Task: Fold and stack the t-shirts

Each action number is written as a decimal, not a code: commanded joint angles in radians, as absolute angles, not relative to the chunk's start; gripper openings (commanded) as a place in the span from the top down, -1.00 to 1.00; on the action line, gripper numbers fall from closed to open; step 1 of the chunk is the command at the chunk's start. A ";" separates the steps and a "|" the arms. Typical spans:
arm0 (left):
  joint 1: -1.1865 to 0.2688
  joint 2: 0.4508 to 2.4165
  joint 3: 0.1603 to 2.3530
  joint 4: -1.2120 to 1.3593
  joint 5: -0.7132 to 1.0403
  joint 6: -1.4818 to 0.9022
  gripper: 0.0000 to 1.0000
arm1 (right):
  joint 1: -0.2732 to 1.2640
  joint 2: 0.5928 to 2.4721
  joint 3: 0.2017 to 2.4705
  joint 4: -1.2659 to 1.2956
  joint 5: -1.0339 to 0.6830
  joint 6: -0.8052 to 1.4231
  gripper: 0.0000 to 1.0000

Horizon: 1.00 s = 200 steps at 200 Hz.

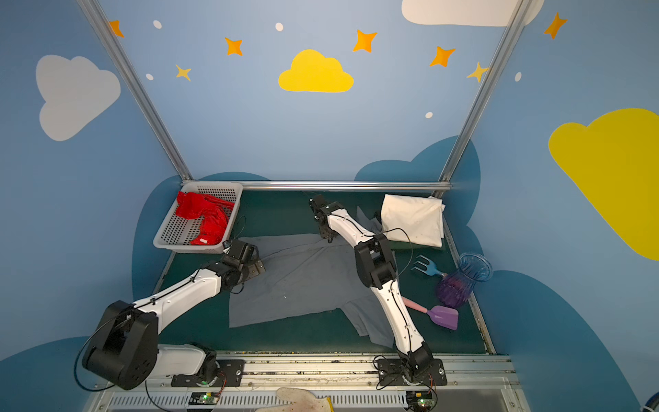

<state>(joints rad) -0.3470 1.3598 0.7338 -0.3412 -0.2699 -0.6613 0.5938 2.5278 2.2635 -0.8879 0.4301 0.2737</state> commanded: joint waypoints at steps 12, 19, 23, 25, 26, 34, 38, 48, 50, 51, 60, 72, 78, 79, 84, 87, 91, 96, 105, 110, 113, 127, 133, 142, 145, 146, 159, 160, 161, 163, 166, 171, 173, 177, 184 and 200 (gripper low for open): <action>-0.342 1.361 0.754 -0.351 -0.271 -0.647 -1.00 | 0.606 2.465 2.278 -0.927 0.509 0.316 1.00; -0.342 1.360 0.753 -0.350 -0.271 -0.646 -1.00 | 0.610 2.445 2.262 -0.933 0.523 0.337 1.00; -0.342 1.360 0.752 -0.350 -0.271 -0.644 -1.00 | 0.613 2.435 2.250 -0.936 0.530 0.352 1.00; -0.342 1.361 0.752 -0.350 -0.269 -0.643 -1.00 | 0.614 2.428 2.245 -0.938 0.536 0.360 1.00; -0.342 1.361 0.752 -0.350 -0.269 -0.642 -1.00 | 0.615 2.424 2.241 -0.939 0.538 0.363 1.00; -0.342 1.361 0.750 -0.345 -0.268 -0.640 -1.00 | 0.625 2.397 2.208 -0.941 0.564 0.389 1.00; -0.342 1.360 0.750 -0.344 -0.268 -0.638 -1.00 | 0.630 2.384 2.186 -0.940 0.584 0.403 1.00; -0.343 1.360 0.746 -0.339 -0.267 -0.634 -1.00 | 0.644 2.351 2.136 -0.941 0.629 0.436 1.00; -0.342 1.360 0.745 -0.339 -0.267 -0.634 -1.00 | 0.648 2.345 2.130 -0.944 0.642 0.445 1.00; -0.341 1.360 0.745 -0.338 -0.267 -0.633 -1.00 | 0.648 2.342 2.126 -0.946 0.647 0.450 1.00; -0.340 1.363 0.744 -0.334 -0.265 -0.631 -1.00 | 0.659 2.318 2.089 -0.976 0.686 0.503 1.00; -0.340 1.365 0.740 -0.330 -0.260 -0.626 -1.00 | 0.666 2.287 2.042 -1.014 0.702 0.569 1.00; -0.339 1.365 0.738 -0.326 -0.258 -0.623 -1.00 | 0.669 2.269 2.017 -1.031 0.706 0.605 1.00; -0.340 1.365 0.738 -0.325 -0.259 -0.623 -1.00 | 0.670 2.267 2.012 -1.034 0.706 0.611 1.00; -0.340 1.367 0.735 -0.322 -0.259 -0.622 -1.00 | 0.673 2.250 1.990 -1.044 0.710 0.639 1.00; -0.340 1.368 0.734 -0.318 -0.259 -0.621 -1.00 | 0.674 2.242 1.974 -1.050 0.713 0.654 1.00; -0.339 1.369 0.733 -0.315 -0.256 -0.621 -1.00 | 0.677 2.229 1.956 -1.057 0.715 0.676 1.00; -0.340 1.371 0.731 -0.312 -0.255 -0.620 -1.00 | 0.681 2.214 1.930 -1.061 0.711 0.700 1.00; -0.340 1.377 0.729 -0.305 -0.251 -0.619 -1.00 | 0.686 2.190 1.885 -1.059 0.699 0.731 1.00; -0.340 1.381 0.728 -0.300 -0.246 -0.617 -1.00 | 0.691 2.179 1.863 -1.062 0.691 0.755 1.00; -0.339 1.384 0.728 -0.297 -0.244 -0.616 -1.00 | 0.694 2.173 1.850 -1.065 0.688 0.767 1.00; -0.339 1.399 0.729 -0.290 -0.235 -0.615 -1.00 | 0.707 2.152 1.804 -1.087 0.696 0.826 1.00; -0.339 1.407 0.730 -0.287 -0.233 -0.615 -1.00 | 0.712 2.146 1.791 -1.103 0.699 0.853 1.00; -0.340 1.421 0.732 -0.284 -0.230 -0.616 -1.00 | 0.715 2.142 1.778 -1.121 0.690 0.878 1.00; -0.340 1.426 0.734 -0.282 -0.229 -0.617 -1.00 | 0.715 2.142 1.775 -1.126 0.686 0.885 1.00; -0.340 1.426 0.735 -0.282 -0.229 -0.617 -1.00 | 0.716 2.141 1.774 -1.128 0.684 0.886 1.00; -0.336 1.448 0.749 -0.283 -0.224 -0.615 -1.00 | 0.718 2.140 1.759 -1.145 0.666 0.911 1.00; -0.338 1.450 0.749 -0.283 -0.224 -0.614 -1.00 | 0.719 2.139 1.758 -1.146 0.664 0.912 1.00; -0.338 1.451 0.751 -0.283 -0.224 -0.615 -1.00 | 0.720 2.139 1.756 -1.146 0.663 0.914 1.00; -0.338 1.456 0.754 -0.283 -0.224 -0.615 -1.00 | 0.720 2.139 1.753 -1.147 0.660 0.917 1.00; -0.339 1.461 0.757 -0.283 -0.224 -0.614 -1.00 | 0.722 2.138 1.750 -1.150 0.656 0.922 1.00; -0.338 1.470 0.763 -0.283 -0.224 -0.614 -1.00 | 0.723 2.136 1.741 -1.150 0.648 0.929 1.00; -0.338 1.473 0.767 -0.283 -0.223 -0.614 -1.00 | 0.725 2.135 1.738 -1.150 0.646 0.932 0.99; -0.338 1.480 0.770 -0.282 -0.224 -0.614 -1.00 | 0.725 2.132 1.730 -1.153 0.638 0.939 0.89; -0.339 1.495 0.780 -0.283 -0.225 -0.616 -1.00 | 0.727 2.129 1.718 -1.152 0.625 0.948 0.82; -0.332 1.525 0.803 -0.290 -0.225 -0.620 -1.00 | 0.729 2.114 1.678 -1.121 0.590 0.939 0.73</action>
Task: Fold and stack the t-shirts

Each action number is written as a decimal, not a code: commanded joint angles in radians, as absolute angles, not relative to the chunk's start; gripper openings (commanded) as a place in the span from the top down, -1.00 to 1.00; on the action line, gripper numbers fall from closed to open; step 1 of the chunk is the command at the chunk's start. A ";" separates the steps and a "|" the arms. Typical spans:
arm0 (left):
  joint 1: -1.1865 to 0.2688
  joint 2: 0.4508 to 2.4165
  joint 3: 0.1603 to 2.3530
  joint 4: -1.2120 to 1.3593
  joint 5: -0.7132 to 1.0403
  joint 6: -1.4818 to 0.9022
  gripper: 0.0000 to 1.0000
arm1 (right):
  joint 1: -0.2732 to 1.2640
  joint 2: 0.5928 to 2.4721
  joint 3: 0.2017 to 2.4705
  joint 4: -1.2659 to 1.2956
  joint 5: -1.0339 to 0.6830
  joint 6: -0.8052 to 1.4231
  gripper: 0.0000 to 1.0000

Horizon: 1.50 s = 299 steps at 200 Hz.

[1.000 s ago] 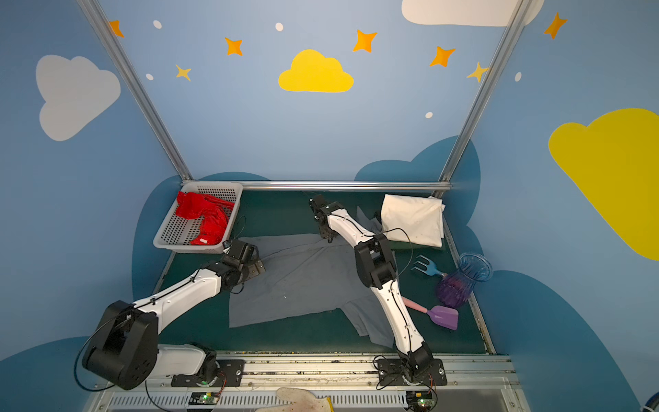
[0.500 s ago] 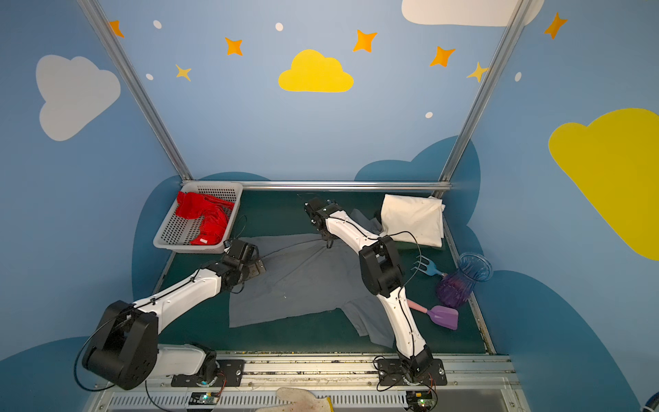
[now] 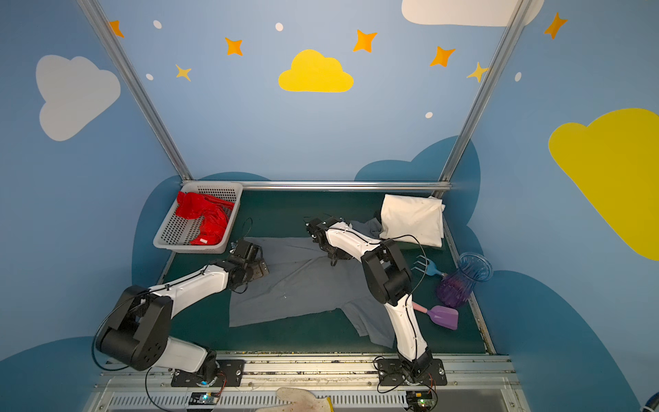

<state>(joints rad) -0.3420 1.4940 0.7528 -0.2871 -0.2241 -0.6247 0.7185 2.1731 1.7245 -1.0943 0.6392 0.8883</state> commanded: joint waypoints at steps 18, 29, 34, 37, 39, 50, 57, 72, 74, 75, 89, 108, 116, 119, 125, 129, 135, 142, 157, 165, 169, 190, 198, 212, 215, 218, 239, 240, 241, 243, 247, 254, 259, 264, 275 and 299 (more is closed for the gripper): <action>-0.317 1.557 0.819 -0.288 -0.223 -0.628 -1.00 | 0.727 2.095 1.650 -1.100 0.563 0.931 0.40; -0.302 1.575 0.829 -0.286 -0.211 -0.630 -1.00 | 0.727 2.079 1.640 -1.089 0.544 0.922 0.21; -0.296 1.582 0.832 -0.286 -0.206 -0.630 -1.00 | 0.726 2.071 1.637 -1.082 0.524 0.910 0.07; -0.290 1.586 0.834 -0.286 -0.204 -0.630 -1.00 | 0.726 2.066 1.635 -1.075 0.511 0.899 -0.01; -0.289 1.588 0.835 -0.285 -0.202 -0.631 -1.00 | 0.724 2.061 1.633 -1.069 0.502 0.890 -0.04; -0.278 1.599 0.843 -0.288 -0.197 -0.629 -1.00 | 0.724 2.038 1.628 -1.048 0.450 0.857 -0.17; -0.273 1.600 0.845 -0.289 -0.194 -0.629 -1.00 | 0.724 2.021 1.628 -1.048 0.429 0.849 -0.25; -0.266 1.596 0.845 -0.290 -0.193 -0.627 -1.00 | 0.724 1.985 1.628 -1.039 0.398 0.825 -0.38; -0.268 1.594 0.844 -0.289 -0.193 -0.626 -1.00 | 0.724 1.981 1.629 -1.036 0.394 0.823 -0.40; -0.266 1.591 0.844 -0.290 -0.193 -0.626 -1.00 | 0.724 1.978 1.629 -1.036 0.392 0.821 -0.40; -0.266 1.580 0.836 -0.286 -0.193 -0.626 -1.00 | 0.721 1.965 1.657 -1.036 0.386 0.792 -0.46; -0.266 1.561 0.825 -0.277 -0.187 -0.622 -1.00 | 0.712 1.999 1.734 -1.040 0.388 0.734 -0.47; -0.266 1.554 0.821 -0.274 -0.186 -0.621 -1.00 | 0.707 2.035 1.787 -1.052 0.388 0.709 -0.47; -0.267 1.551 0.819 -0.273 -0.184 -0.621 -1.00 | 0.704 2.051 1.809 -1.058 0.389 0.700 -0.48; -0.266 1.546 0.816 -0.270 -0.183 -0.620 -1.00 | 0.702 2.084 1.853 -1.074 0.397 0.686 -0.48; -0.265 1.543 0.815 -0.269 -0.180 -0.621 -1.00 | 0.698 2.107 1.882 -1.084 0.403 0.677 -0.48; -0.266 1.538 0.812 -0.268 -0.178 -0.620 -1.00 | 0.694 2.146 1.925 -1.094 0.409 0.660 -0.48; -0.268 1.533 0.808 -0.265 -0.174 -0.621 -1.00 | 0.686 2.189 1.975 -1.110 0.412 0.649 -0.47; -0.269 1.521 0.798 -0.257 -0.159 -0.621 -1.00 | 0.669 2.274 2.078 -1.134 0.416 0.623 -0.36; -0.268 1.513 0.792 -0.252 -0.150 -0.624 -1.00 | 0.658 2.310 2.126 -1.144 0.413 0.613 -0.26; -0.268 1.511 0.788 -0.250 -0.146 -0.624 -1.00 | 0.654 2.325 2.149 -1.148 0.414 0.609 -0.24; -0.269 1.494 0.781 -0.250 -0.137 -0.627 -1.00 | 0.640 2.388 2.231 -1.158 0.462 0.592 -0.18; -0.270 1.492 0.781 -0.254 -0.137 -0.627 -1.00 | 0.631 2.406 2.249 -1.157 0.481 0.588 -0.18; -0.273 1.485 0.781 -0.259 -0.137 -0.624 -1.00 | 0.611 2.438 2.281 -1.156 0.467 0.576 -0.16; -0.273 1.484 0.781 -0.258 -0.137 -0.624 -1.00 | 0.607 2.444 2.288 -1.157 0.462 0.577 -0.16; -0.274 1.483 0.780 -0.260 -0.137 -0.624 -1.00 | 0.602 2.451 2.293 -1.158 0.458 0.577 -0.15; -0.272 1.481 0.780 -0.265 -0.139 -0.625 -1.00 | 0.579 2.484 2.306 -1.149 0.453 0.578 -0.10; -0.272 1.481 0.781 -0.266 -0.140 -0.625 -1.00 | 0.578 2.485 2.306 -1.149 0.452 0.578 -0.10; -0.272 1.481 0.780 -0.266 -0.140 -0.625 -1.00 | 0.577 2.487 2.307 -1.149 0.452 0.578 -0.10; -0.272 1.481 0.781 -0.267 -0.140 -0.625 -1.00 | 0.575 2.489 2.306 -1.147 0.452 0.577 -0.10; -0.272 1.481 0.781 -0.268 -0.141 -0.624 -1.00 | 0.572 2.494 2.307 -1.145 0.453 0.575 -0.10; -0.272 1.480 0.783 -0.270 -0.142 -0.626 -1.00 | 0.564 2.504 2.310 -1.143 0.446 0.574 -0.10; -0.272 1.482 0.783 -0.273 -0.143 -0.624 -1.00 | 0.562 2.509 2.312 -1.138 0.436 0.572 -0.08; -0.272 1.482 0.782 -0.273 -0.143 -0.625 -1.00 | 0.555 2.512 2.311 -1.131 0.426 0.566 -0.06; -0.272 1.484 0.785 -0.276 -0.147 -0.625 -1.00 | 0.547 2.519 2.307 -1.113 0.409 0.554 -0.05; -0.272 1.489 0.788 -0.285 -0.153 -0.626 -1.00 | 0.536 2.525 2.306 -1.088 0.399 0.536 -0.03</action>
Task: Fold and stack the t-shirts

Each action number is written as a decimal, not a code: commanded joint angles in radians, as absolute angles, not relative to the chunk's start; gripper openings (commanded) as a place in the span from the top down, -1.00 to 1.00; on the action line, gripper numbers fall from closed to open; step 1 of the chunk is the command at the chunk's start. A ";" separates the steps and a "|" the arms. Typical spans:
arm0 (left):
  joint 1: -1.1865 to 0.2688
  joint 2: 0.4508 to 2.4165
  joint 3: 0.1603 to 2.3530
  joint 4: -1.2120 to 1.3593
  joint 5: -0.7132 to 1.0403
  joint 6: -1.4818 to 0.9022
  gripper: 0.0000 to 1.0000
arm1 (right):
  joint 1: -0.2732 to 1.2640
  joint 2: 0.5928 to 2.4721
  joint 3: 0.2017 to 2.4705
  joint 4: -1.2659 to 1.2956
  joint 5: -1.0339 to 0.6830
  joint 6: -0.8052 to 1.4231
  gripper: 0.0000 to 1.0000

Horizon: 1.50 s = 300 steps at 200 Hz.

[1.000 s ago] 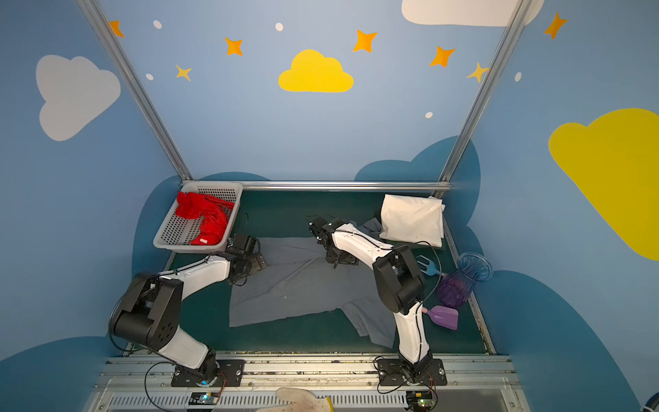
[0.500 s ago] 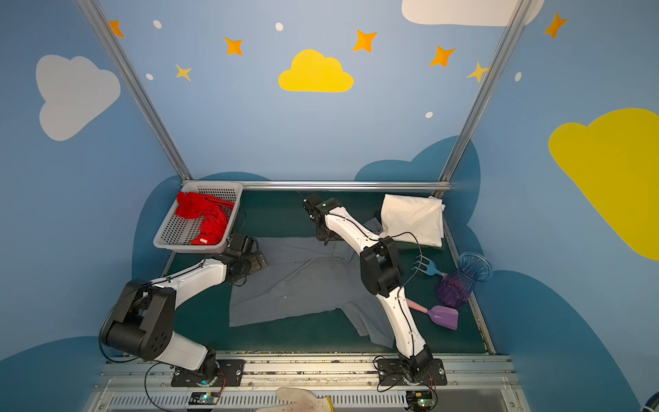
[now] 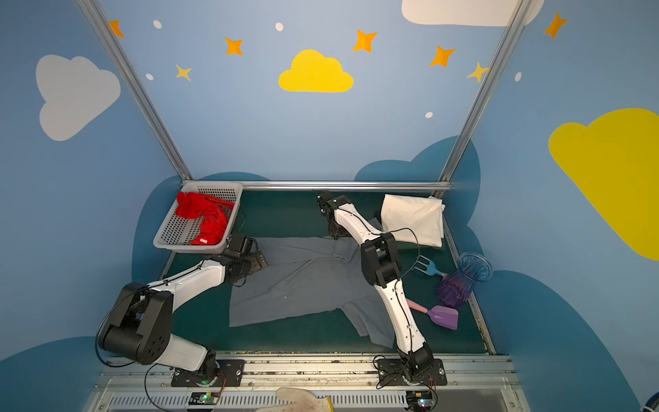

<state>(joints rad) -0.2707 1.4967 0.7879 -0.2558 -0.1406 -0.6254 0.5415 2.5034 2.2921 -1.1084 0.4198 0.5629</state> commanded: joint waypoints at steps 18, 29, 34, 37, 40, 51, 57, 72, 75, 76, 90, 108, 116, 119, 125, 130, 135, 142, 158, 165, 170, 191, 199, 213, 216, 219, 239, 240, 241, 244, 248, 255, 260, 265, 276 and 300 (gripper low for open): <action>-0.272 1.491 0.791 -0.291 -0.155 -0.628 -1.00 | 0.530 2.525 2.308 -1.083 0.392 0.532 0.02; -0.273 1.493 0.793 -0.294 -0.157 -0.628 -1.00 | 0.528 2.520 2.306 -1.077 0.384 0.532 0.04; -0.273 1.493 0.793 -0.294 -0.158 -0.628 -1.00 | 0.528 2.519 2.303 -1.073 0.384 0.531 0.05; -0.272 1.493 0.793 -0.296 -0.158 -0.627 -1.00 | 0.528 2.517 2.302 -1.071 0.384 0.531 0.05; -0.272 1.494 0.794 -0.297 -0.158 -0.628 -1.00 | 0.527 2.515 2.301 -1.071 0.385 0.531 0.06; -0.272 1.496 0.799 -0.302 -0.159 -0.627 -1.00 | 0.526 2.511 2.303 -1.071 0.395 0.531 0.07; -0.274 1.496 0.801 -0.305 -0.158 -0.627 -1.00 | 0.527 2.505 2.302 -1.071 0.404 0.529 0.08; -0.273 1.495 0.803 -0.309 -0.161 -0.627 -1.00 | 0.524 2.489 2.301 -1.053 0.421 0.514 0.07; -0.276 1.496 0.802 -0.309 -0.161 -0.626 -1.00 | 0.522 2.487 2.301 -1.052 0.424 0.511 0.06; -0.276 1.496 0.802 -0.309 -0.161 -0.627 -1.00 | 0.522 2.486 2.301 -1.050 0.424 0.510 0.06; -0.277 1.497 0.804 -0.309 -0.162 -0.628 -1.00 | 0.512 2.481 2.312 -1.041 0.421 0.506 0.02; -0.280 1.500 0.809 -0.312 -0.161 -0.627 -1.00 | 0.498 2.484 2.330 -1.038 0.421 0.511 -0.03; -0.281 1.502 0.813 -0.316 -0.162 -0.629 -1.00 | 0.493 2.489 2.338 -1.036 0.427 0.511 -0.02; -0.283 1.502 0.813 -0.316 -0.163 -0.629 -1.00 | 0.491 2.492 2.341 -1.037 0.431 0.511 -0.02; -0.285 1.503 0.816 -0.318 -0.163 -0.629 -1.00 | 0.489 2.496 2.346 -1.038 0.442 0.511 -0.02; -0.286 1.504 0.818 -0.319 -0.165 -0.628 -1.00 | 0.488 2.500 2.350 -1.037 0.452 0.509 -0.02; -0.287 1.503 0.819 -0.321 -0.167 -0.628 -1.00 | 0.486 2.502 2.353 -1.034 0.460 0.505 -0.02; -0.288 1.504 0.821 -0.323 -0.169 -0.627 -1.00 | 0.484 2.508 2.356 -1.032 0.469 0.502 -0.03; -0.291 1.506 0.825 -0.328 -0.173 -0.627 -1.00 | 0.476 2.520 2.369 -1.030 0.480 0.499 -0.04; -0.291 1.507 0.827 -0.329 -0.175 -0.629 -1.00 | 0.473 2.525 2.373 -1.029 0.483 0.499 -0.05; -0.293 1.508 0.829 -0.330 -0.175 -0.629 -1.00 | 0.469 2.530 2.376 -1.030 0.481 0.497 -0.06; -0.296 1.513 0.831 -0.331 -0.174 -0.631 -1.00 | 0.458 2.546 2.387 -1.029 0.476 0.490 -0.05; -0.296 1.516 0.831 -0.332 -0.174 -0.632 -1.00 | 0.453 2.552 2.393 -1.032 0.471 0.489 -0.04; -0.299 1.520 0.831 -0.334 -0.176 -0.634 -1.00 | 0.447 2.557 2.396 -1.034 0.457 0.487 -0.04; -0.299 1.520 0.831 -0.334 -0.176 -0.636 -1.00 | 0.448 2.557 2.395 -1.035 0.452 0.485 -0.04; -0.300 1.521 0.831 -0.333 -0.176 -0.635 -1.00 | 0.447 2.558 2.396 -1.035 0.449 0.484 -0.03; -0.302 1.526 0.832 -0.333 -0.177 -0.637 -1.00 | 0.443 2.561 2.392 -1.033 0.427 0.473 0.00; -0.302 1.526 0.833 -0.333 -0.177 -0.637 -1.00 | 0.443 2.562 2.393 -1.033 0.425 0.472 0.01; -0.302 1.527 0.833 -0.334 -0.176 -0.637 -1.00 | 0.443 2.561 2.391 -1.032 0.424 0.471 0.01; -0.303 1.528 0.833 -0.333 -0.177 -0.637 -1.00 | 0.444 2.560 2.390 -1.030 0.420 0.468 0.02; -0.303 1.530 0.833 -0.335 -0.178 -0.637 -1.00 | 0.443 2.559 2.388 -1.026 0.415 0.465 0.03; -0.303 1.532 0.835 -0.336 -0.178 -0.637 -1.00 | 0.443 2.557 2.380 -1.020 0.404 0.460 0.05; -0.302 1.535 0.835 -0.335 -0.179 -0.637 -1.00 | 0.443 2.554 2.374 -1.016 0.398 0.457 0.08; -0.304 1.536 0.835 -0.336 -0.179 -0.636 -1.00 | 0.443 2.553 2.368 -1.011 0.392 0.457 0.12; -0.305 1.538 0.837 -0.337 -0.182 -0.634 -1.00 | 0.443 2.551 2.361 -1.009 0.389 0.455 0.24; -0.305 1.546 0.839 -0.340 -0.193 -0.630 -1.00 | 0.445 2.538 2.355 -1.006 0.390 0.451 0.63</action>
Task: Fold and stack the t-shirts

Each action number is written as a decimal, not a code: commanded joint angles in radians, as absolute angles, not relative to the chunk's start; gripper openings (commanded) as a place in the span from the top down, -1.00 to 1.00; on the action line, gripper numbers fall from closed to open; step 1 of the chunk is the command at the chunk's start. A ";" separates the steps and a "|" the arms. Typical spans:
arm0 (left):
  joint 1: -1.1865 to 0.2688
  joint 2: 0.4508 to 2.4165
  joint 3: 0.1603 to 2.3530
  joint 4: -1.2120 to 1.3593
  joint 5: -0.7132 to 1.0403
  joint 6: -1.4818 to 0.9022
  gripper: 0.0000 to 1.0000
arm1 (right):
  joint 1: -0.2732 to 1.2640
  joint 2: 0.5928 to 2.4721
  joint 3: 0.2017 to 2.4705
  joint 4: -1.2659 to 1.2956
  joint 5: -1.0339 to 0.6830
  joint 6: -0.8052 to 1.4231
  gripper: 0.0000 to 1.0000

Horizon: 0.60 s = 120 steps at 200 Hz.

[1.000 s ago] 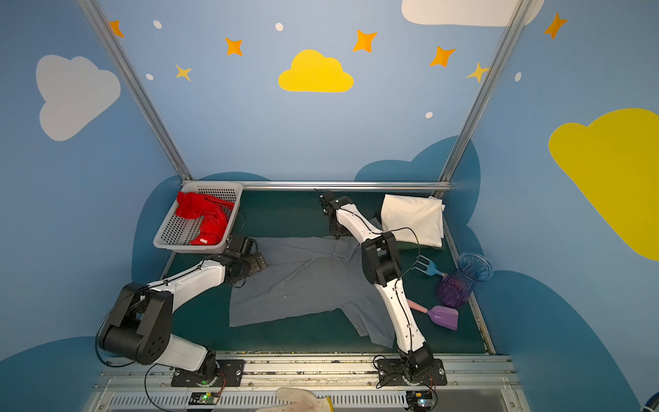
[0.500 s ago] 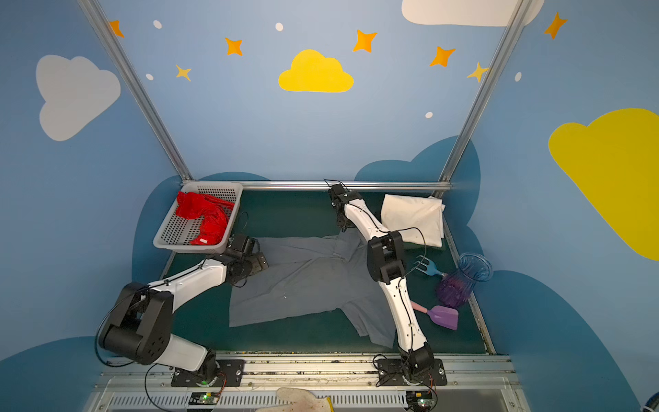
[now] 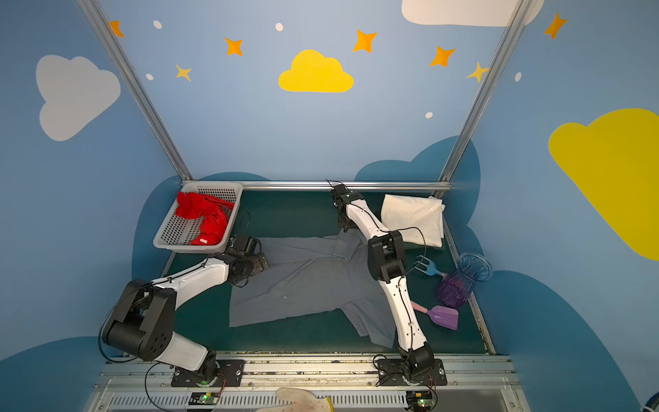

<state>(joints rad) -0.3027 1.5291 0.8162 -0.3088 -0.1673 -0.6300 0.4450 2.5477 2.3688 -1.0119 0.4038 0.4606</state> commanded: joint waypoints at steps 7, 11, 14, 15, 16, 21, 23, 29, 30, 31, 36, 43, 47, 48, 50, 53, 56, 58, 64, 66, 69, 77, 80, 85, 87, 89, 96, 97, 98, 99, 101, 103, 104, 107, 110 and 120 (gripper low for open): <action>-0.304 1.550 0.841 -0.341 -0.197 -0.628 -1.00 | 0.444 2.532 2.354 -1.005 0.393 0.450 0.77; -0.302 1.552 0.841 -0.341 -0.199 -0.627 -1.00 | 0.443 2.529 2.355 -1.005 0.394 0.449 0.84; -0.302 1.554 0.842 -0.342 -0.203 -0.627 -1.00 | 0.443 2.526 2.355 -1.004 0.394 0.449 0.88; -0.303 1.554 0.841 -0.342 -0.203 -0.627 -1.00 | 0.442 2.525 2.355 -1.004 0.394 0.449 0.89; -0.303 1.555 0.842 -0.342 -0.204 -0.628 -1.00 | 0.443 2.524 2.355 -1.003 0.394 0.449 0.90; -0.302 1.558 0.841 -0.344 -0.212 -0.632 -1.00 | 0.442 2.519 2.354 -1.004 0.394 0.451 0.96; -0.303 1.562 0.842 -0.345 -0.215 -0.636 -1.00 | 0.441 2.517 2.354 -1.005 0.394 0.453 0.98; -0.297 1.567 0.841 -0.349 -0.225 -0.646 -1.00 | 0.440 2.509 2.353 -1.006 0.394 0.455 1.00; -0.297 1.568 0.841 -0.348 -0.226 -0.650 -1.00 | 0.440 2.508 2.353 -1.005 0.394 0.455 1.00; -0.296 1.570 0.842 -0.350 -0.226 -0.652 -1.00 | 0.439 2.506 2.353 -1.006 0.395 0.455 1.00; -0.290 1.576 0.842 -0.353 -0.227 -0.665 -1.00 | 0.440 2.501 2.352 -1.006 0.400 0.456 1.00; -0.280 1.585 0.841 -0.355 -0.224 -0.679 -1.00 | 0.440 2.488 2.347 -1.004 0.407 0.454 1.00; -0.274 1.590 0.841 -0.354 -0.222 -0.686 -1.00 | 0.439 2.483 2.345 -1.002 0.413 0.452 1.00; -0.273 1.591 0.841 -0.354 -0.222 -0.687 -1.00 | 0.440 2.481 2.344 -1.001 0.413 0.451 1.00; -0.270 1.593 0.841 -0.354 -0.222 -0.692 -1.00 | 0.440 2.476 2.342 -1.000 0.416 0.449 1.00; -0.266 1.596 0.842 -0.354 -0.222 -0.697 -1.00 | 0.440 2.472 2.337 -0.996 0.420 0.445 1.00; -0.263 1.600 0.842 -0.353 -0.220 -0.700 -1.00 | 0.440 2.465 2.331 -0.992 0.424 0.442 1.00; -0.262 1.602 0.842 -0.354 -0.221 -0.702 -1.00 | 0.440 2.461 2.327 -0.990 0.427 0.439 1.00; -0.258 1.608 0.844 -0.353 -0.219 -0.710 -1.00 | 0.440 2.447 2.317 -0.982 0.429 0.431 1.00; -0.256 1.610 0.845 -0.353 -0.218 -0.710 -1.00 | 0.440 2.443 2.313 -0.981 0.429 0.427 1.00; -0.254 1.613 0.846 -0.354 -0.217 -0.713 -1.00 | 0.439 2.434 2.307 -0.978 0.431 0.422 1.00; -0.253 1.623 0.850 -0.357 -0.220 -0.719 -1.00 | 0.439 2.410 2.285 -0.969 0.435 0.409 1.00; -0.250 1.624 0.852 -0.358 -0.221 -0.722 -1.00 | 0.438 2.400 2.273 -0.964 0.437 0.406 1.00; -0.250 1.630 0.855 -0.359 -0.222 -0.725 -1.00 | 0.439 2.379 2.253 -0.951 0.439 0.399 1.00; -0.248 1.633 0.856 -0.360 -0.222 -0.727 -1.00 | 0.438 2.371 2.242 -0.944 0.439 0.394 1.00; -0.247 1.635 0.857 -0.361 -0.222 -0.729 -1.00 | 0.438 2.361 2.230 -0.935 0.438 0.390 1.00; -0.243 1.644 0.860 -0.367 -0.224 -0.739 -1.00 | 0.439 2.324 2.181 -0.903 0.437 0.377 1.00; -0.243 1.646 0.860 -0.368 -0.224 -0.741 -1.00 | 0.440 2.322 2.173 -0.895 0.437 0.376 1.00; -0.242 1.646 0.860 -0.369 -0.224 -0.742 -1.00 | 0.439 2.318 2.165 -0.888 0.438 0.374 1.00; -0.241 1.647 0.861 -0.369 -0.223 -0.744 -1.00 | 0.439 2.310 2.156 -0.881 0.438 0.373 1.00; -0.241 1.650 0.862 -0.370 -0.223 -0.747 -1.00 | 0.439 2.297 2.140 -0.867 0.437 0.369 1.00; -0.236 1.653 0.862 -0.370 -0.221 -0.750 -1.00 | 0.439 2.285 2.123 -0.852 0.435 0.364 1.00; -0.235 1.654 0.862 -0.370 -0.219 -0.751 -1.00 | 0.438 2.279 2.118 -0.845 0.434 0.362 1.00; -0.231 1.658 0.862 -0.370 -0.215 -0.753 -1.00 | 0.439 2.261 2.088 -0.823 0.430 0.355 1.00; -0.231 1.661 0.862 -0.369 -0.209 -0.756 -1.00 | 0.439 2.244 2.061 -0.801 0.426 0.348 1.00; -0.224 1.673 0.862 -0.370 -0.197 -0.766 -1.00 | 0.438 2.183 1.974 -0.728 0.415 0.334 1.00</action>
